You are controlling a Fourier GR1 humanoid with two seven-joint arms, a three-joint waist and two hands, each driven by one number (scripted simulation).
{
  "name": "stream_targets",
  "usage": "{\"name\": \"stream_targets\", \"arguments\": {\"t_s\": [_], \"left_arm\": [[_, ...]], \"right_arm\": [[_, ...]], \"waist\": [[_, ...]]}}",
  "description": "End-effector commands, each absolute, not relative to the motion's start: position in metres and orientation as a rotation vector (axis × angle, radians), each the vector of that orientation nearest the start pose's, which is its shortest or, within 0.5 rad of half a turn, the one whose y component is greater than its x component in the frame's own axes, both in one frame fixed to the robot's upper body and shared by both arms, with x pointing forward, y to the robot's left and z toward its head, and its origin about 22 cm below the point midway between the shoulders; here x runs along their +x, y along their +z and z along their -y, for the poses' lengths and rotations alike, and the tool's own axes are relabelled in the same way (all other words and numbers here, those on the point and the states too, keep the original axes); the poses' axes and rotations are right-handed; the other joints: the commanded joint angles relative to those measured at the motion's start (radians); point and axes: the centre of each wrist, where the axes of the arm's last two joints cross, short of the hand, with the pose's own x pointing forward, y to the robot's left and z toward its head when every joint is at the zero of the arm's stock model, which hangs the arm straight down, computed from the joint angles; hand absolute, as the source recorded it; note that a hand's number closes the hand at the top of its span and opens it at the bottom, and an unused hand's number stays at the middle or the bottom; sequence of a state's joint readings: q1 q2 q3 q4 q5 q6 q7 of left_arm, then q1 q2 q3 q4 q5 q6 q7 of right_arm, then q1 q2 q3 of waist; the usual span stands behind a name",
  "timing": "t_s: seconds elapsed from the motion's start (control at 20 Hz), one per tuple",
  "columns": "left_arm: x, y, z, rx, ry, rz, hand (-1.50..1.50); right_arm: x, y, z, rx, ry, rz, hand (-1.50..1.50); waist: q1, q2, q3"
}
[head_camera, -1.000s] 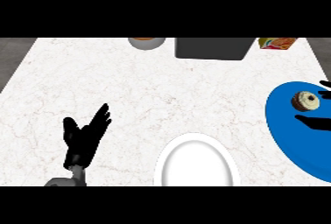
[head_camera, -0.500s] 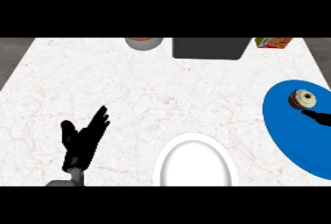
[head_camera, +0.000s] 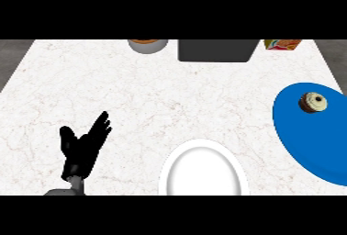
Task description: Pick the cupcake from the plate and place it in the plate
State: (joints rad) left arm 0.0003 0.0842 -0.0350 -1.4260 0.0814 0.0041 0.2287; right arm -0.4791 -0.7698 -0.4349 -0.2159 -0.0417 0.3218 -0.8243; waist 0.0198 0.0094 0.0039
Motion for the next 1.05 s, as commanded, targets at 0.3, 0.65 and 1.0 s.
{"name": "stream_targets", "arguments": {"t_s": [0.3,0.65,1.0], "left_arm": [[0.224,-0.03,-0.237,-0.012,-0.021,1.188,0.0],[0.236,-0.04,-0.236,-0.016,-0.007,1.194,0.0],[0.226,-0.043,-0.228,0.007,-0.005,1.198,0.0]], "right_arm": [[0.163,0.011,0.583,-0.326,0.084,1.701,-1.5],[0.131,-0.011,0.58,-0.373,0.202,1.662,-1.5],[0.107,0.0,0.594,-0.405,0.212,1.66,-1.5]], "waist": [[-0.006,-0.004,0.002],[-0.018,-0.004,0.001],[-0.019,-0.007,0.002]]}}
